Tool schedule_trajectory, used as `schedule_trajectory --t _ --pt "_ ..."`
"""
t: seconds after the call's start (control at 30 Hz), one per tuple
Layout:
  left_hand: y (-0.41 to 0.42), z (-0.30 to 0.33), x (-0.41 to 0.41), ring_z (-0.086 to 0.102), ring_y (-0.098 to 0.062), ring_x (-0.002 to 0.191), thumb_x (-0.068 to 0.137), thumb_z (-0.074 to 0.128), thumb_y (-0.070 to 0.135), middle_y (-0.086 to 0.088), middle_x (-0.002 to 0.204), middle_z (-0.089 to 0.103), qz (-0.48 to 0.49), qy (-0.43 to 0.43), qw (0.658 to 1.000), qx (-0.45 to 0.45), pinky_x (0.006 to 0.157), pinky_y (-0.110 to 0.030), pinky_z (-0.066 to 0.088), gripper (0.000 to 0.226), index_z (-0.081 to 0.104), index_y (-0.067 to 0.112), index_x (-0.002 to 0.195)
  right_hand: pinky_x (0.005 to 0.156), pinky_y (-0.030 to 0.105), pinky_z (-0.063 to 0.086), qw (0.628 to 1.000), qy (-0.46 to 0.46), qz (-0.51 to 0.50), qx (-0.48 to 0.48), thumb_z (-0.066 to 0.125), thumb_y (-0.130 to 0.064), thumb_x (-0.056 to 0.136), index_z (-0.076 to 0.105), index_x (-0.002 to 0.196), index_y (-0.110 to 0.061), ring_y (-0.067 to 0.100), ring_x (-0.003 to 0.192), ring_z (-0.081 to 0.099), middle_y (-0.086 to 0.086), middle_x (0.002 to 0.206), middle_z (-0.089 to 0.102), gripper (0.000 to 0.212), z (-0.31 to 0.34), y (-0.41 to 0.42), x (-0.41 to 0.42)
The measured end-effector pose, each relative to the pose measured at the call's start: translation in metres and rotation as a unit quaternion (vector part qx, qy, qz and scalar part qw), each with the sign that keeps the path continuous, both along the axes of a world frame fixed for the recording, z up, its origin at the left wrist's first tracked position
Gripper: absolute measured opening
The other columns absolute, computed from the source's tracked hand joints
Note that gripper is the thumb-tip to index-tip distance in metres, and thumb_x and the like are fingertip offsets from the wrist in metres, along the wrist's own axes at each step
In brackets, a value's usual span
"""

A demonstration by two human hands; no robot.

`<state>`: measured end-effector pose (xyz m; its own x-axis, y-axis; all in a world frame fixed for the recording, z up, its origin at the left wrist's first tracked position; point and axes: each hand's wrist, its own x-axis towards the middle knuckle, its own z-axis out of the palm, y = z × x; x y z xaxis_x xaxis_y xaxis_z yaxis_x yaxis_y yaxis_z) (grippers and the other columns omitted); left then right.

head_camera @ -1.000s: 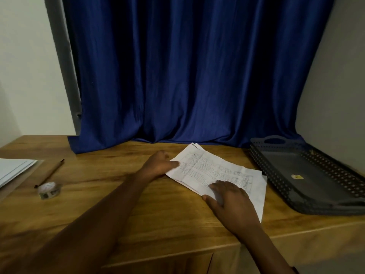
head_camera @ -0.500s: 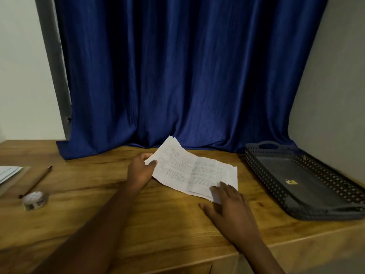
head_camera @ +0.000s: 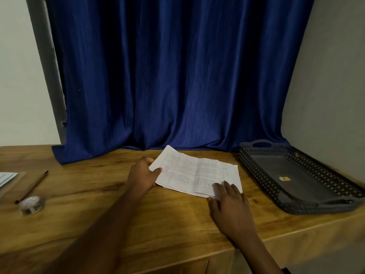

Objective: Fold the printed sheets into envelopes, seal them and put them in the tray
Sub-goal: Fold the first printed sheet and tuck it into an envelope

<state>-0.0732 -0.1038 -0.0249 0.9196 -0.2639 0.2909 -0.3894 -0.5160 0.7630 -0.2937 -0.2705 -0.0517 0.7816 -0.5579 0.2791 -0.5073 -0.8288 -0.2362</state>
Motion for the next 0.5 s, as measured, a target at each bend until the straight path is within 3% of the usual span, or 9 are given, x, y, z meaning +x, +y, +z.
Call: schedule_trajectory --t 0.1,0.2,0.33,0.4,0.5 --pt "0.0022 -0.0004 0.0031 0.071 -0.019 0.085 0.092 0.073 0.028 -0.006 0.113 0.074 -0.007 0.019 0.999 -0.025 0.067 -0.033 0.059 0.034 0.066 0.012 0.121 0.124 0.049 0.017 1.000 0.001 0.001 0.007 0.030 -0.055 0.100 0.025 0.155 -0.030 0.024 0.153 0.018 0.002 0.165 0.026 0.061 -0.0011 -0.0012 -0.0003" --pt "0.0018 0.0017 0.0036 0.070 -0.021 0.091 0.099 0.062 0.032 -0.008 0.115 0.073 0.011 0.015 1.000 0.002 0.065 -0.028 0.054 0.031 0.065 0.011 0.122 0.124 0.049 0.017 1.000 -0.003 0.002 0.011 0.031 -0.056 0.100 0.025 0.155 -0.030 0.024 0.153 0.018 0.002 0.165 0.026 0.062 -0.0024 -0.0013 0.0006" --pt "-0.0002 0.0031 0.0017 0.069 -0.026 0.097 0.106 0.047 0.035 -0.008 0.117 0.070 0.028 -0.005 0.999 0.029 0.084 -0.043 0.058 0.034 0.060 0.014 0.128 0.124 0.049 0.017 1.000 -0.008 0.001 0.016 0.032 -0.055 0.099 0.026 0.154 -0.030 0.024 0.153 0.019 0.002 0.165 0.027 0.061 -0.0031 -0.0019 0.0019" --pt "0.0003 0.0037 0.0004 0.066 -0.026 0.103 0.107 0.041 0.034 -0.005 0.119 0.069 0.045 -0.035 0.997 0.052 0.089 -0.045 0.055 0.033 0.060 0.020 0.130 0.124 0.049 0.018 1.000 -0.011 0.002 0.016 0.033 -0.055 0.098 0.026 0.155 -0.029 0.025 0.153 0.018 0.002 0.165 0.027 0.063 -0.0031 -0.0018 0.0028" --pt "0.0024 0.0041 -0.0005 0.064 -0.020 0.098 0.104 0.045 0.033 0.002 0.115 0.069 0.062 -0.083 0.993 0.065 0.079 -0.037 0.052 0.025 0.065 0.030 0.120 0.124 0.050 0.015 1.000 -0.010 0.004 0.016 0.034 -0.056 0.097 0.025 0.155 -0.028 0.026 0.154 0.014 0.004 0.166 0.023 0.066 -0.0025 -0.0014 0.0038"
